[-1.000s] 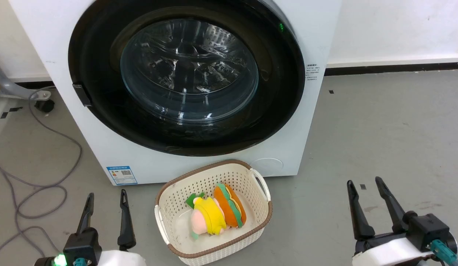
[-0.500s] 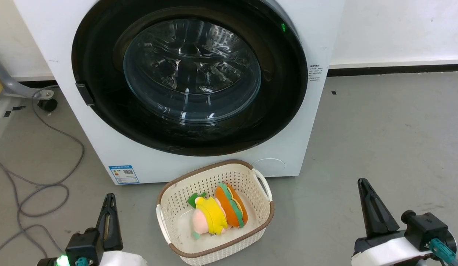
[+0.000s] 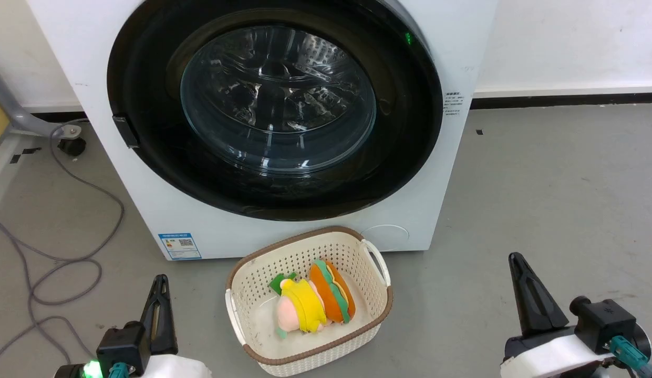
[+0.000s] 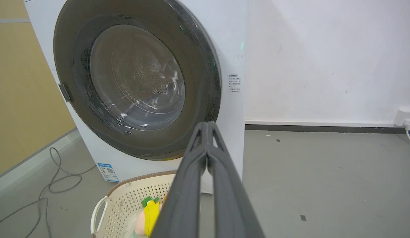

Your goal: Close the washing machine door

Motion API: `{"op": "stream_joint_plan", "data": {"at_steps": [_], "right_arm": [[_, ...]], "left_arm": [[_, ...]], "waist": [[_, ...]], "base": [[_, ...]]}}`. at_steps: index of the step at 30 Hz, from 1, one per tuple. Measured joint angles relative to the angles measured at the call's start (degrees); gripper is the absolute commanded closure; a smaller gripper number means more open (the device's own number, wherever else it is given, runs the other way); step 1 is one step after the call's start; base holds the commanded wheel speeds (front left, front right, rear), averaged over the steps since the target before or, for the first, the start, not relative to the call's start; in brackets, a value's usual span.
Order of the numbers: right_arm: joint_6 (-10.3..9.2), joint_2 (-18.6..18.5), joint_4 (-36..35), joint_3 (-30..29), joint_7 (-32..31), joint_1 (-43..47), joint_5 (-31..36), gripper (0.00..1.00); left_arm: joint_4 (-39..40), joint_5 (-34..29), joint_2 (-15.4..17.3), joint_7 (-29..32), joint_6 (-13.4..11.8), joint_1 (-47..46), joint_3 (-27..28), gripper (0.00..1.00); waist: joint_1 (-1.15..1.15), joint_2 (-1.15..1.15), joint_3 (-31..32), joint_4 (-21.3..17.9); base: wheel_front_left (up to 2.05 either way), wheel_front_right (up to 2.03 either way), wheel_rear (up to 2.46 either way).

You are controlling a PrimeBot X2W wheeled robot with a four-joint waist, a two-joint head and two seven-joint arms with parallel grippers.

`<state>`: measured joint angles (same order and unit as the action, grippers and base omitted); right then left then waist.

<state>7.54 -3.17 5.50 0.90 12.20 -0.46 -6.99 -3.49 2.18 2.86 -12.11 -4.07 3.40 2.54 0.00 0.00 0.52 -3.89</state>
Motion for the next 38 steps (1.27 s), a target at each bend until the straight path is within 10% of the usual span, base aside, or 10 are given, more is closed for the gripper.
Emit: {"op": "stream_joint_plan", "data": {"at_steps": [38], "right_arm": [[0.00, 0.0, -1.9, -0.3, -4.6, 0.0, 2.5, 1.00]], "left_arm": [[1.3, -0.6, 0.0, 4.5, 1.5, -0.8, -0.9, 1.00]], "waist": [[0.00, 0.00, -0.2, 1.5]], "base": [[0.00, 0.00, 0.00]]}}
